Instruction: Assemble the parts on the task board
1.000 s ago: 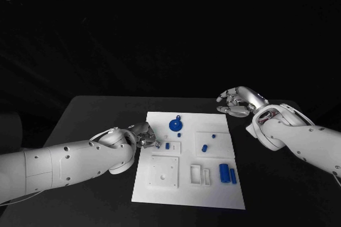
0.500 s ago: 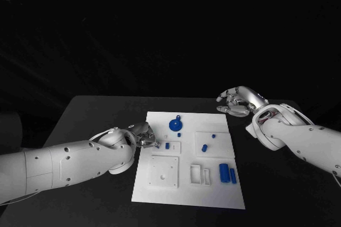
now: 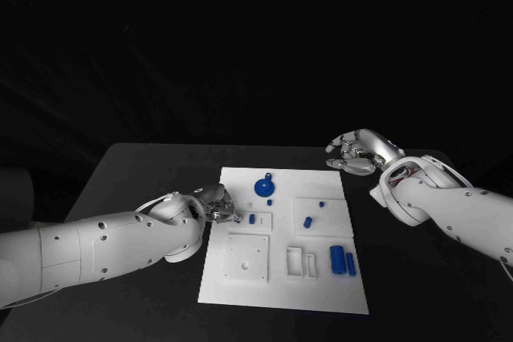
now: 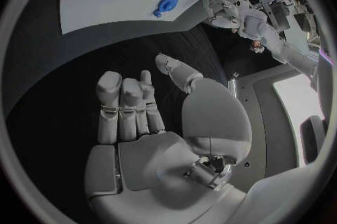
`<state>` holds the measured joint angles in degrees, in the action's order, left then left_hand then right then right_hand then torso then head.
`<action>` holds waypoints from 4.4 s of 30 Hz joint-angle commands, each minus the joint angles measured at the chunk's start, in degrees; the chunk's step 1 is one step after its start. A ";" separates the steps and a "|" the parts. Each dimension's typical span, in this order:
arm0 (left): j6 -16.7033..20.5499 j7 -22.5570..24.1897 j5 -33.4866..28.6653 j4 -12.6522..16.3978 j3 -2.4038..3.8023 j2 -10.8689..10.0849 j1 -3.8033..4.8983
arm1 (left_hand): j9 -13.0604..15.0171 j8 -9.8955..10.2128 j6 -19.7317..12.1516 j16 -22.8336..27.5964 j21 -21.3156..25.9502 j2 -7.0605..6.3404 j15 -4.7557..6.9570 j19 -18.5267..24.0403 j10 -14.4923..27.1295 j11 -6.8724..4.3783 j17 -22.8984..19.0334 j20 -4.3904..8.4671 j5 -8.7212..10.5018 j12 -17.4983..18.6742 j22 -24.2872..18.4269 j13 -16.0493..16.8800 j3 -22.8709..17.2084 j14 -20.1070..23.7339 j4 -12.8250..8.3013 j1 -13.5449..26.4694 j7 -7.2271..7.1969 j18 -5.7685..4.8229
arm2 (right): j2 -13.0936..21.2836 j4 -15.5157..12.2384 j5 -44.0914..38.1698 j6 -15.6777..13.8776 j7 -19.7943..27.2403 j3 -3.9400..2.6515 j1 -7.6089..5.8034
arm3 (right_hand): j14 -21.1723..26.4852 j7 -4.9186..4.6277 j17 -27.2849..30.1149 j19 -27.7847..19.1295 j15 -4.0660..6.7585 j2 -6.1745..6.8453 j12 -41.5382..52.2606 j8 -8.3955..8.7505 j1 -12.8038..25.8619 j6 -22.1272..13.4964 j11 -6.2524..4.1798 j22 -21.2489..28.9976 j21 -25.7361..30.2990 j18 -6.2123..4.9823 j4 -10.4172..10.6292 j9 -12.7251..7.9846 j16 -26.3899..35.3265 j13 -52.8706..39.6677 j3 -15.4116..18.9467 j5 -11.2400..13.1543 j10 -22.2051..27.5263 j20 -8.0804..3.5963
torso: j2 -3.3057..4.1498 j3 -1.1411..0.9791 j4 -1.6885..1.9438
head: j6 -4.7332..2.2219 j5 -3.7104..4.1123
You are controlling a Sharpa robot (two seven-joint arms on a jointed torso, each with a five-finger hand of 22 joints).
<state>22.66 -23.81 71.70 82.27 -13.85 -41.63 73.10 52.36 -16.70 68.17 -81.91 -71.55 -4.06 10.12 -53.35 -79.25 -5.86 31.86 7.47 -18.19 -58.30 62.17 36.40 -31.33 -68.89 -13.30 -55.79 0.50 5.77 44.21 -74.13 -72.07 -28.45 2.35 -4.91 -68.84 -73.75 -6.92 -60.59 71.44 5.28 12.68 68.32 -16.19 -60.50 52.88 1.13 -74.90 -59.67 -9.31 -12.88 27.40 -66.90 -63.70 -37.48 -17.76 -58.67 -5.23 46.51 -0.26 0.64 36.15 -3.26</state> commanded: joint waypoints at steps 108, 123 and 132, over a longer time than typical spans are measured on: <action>0.34 0.75 -1.14 -2.27 0.03 0.93 -0.38 | -3.01 -4.67 -5.81 1.19 2.27 -13.05 1.52 0.92 1.18 0.20 -0.64 7.60 13.62 -0.01 1.16 -0.74 0.47 0.18 18.45 5.31 0.23 0.09 | -0.13 0.30 0.17 0.76 0.53 -0.03 0.01 | -0.34 -0.54 -0.10 -0.12 0.02 0.62 0.14 0.20 0.58 -0.01 -0.14 -0.90 0.36 -5.69 0.91 -0.15 0.39 0.15 0.55 -1.13 -0.22 -0.40 | -0.01 0.02 0.01 | 0.01 0.43; 5.82 5.08 -7.81 -2.80 0.50 0.08 -0.36 | -4.37 -4.58 -6.82 1.69 2.94 -13.06 1.36 1.22 2.26 0.42 -0.97 7.65 13.82 0.52 1.20 -0.93 1.80 0.70 21.94 4.97 0.43 0.17 | -0.16 0.37 0.35 0.59 0.69 -0.03 0.01 | -0.35 -0.55 -0.11 -0.10 0.01 0.62 0.14 0.22 0.75 -0.05 -0.13 -0.90 0.37 -5.69 1.10 -0.17 0.40 0.16 0.63 -1.44 -0.22 -0.40 | 0.00 -0.01 -0.05 | -0.15 0.44; 10.01 17.45 -22.84 -3.74 2.25 -0.14 -0.31 | -6.63 -2.41 -14.27 11.86 11.04 -11.83 -4.20 10.52 13.28 4.77 -5.45 3.98 11.54 11.07 -1.46 -5.70 0.98 10.78 22.35 -1.66 4.59 -3.52 | -0.13 0.57 0.49 0.50 0.79 -0.03 0.01 | -0.36 -0.55 -0.11 -0.10 0.01 0.64 0.15 0.22 0.81 -0.06 -0.12 -0.90 0.37 -5.69 1.17 -0.18 0.40 0.17 0.66 -1.60 -0.22 -0.40 | 0.01 -0.04 -0.04 | -0.41 0.64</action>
<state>29.24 -13.93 57.29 78.56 -11.65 -41.84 72.78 45.77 -19.23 54.14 -70.43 -60.86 -15.90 6.17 -43.29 -66.36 -1.18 26.56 4.86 -6.62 -47.60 60.83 30.87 -30.27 -58.56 9.15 -57.21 5.24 3.07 44.11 -73.61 -71.67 -28.23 2.50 -4.92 -68.84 -73.75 -7.08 -60.61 71.32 5.28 13.13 68.32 -16.19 -60.05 52.96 1.13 -74.91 -59.67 -9.31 -11.93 27.28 -66.90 -63.58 -36.84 -19.09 -58.67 -5.34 46.51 -0.29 0.59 35.79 -2.68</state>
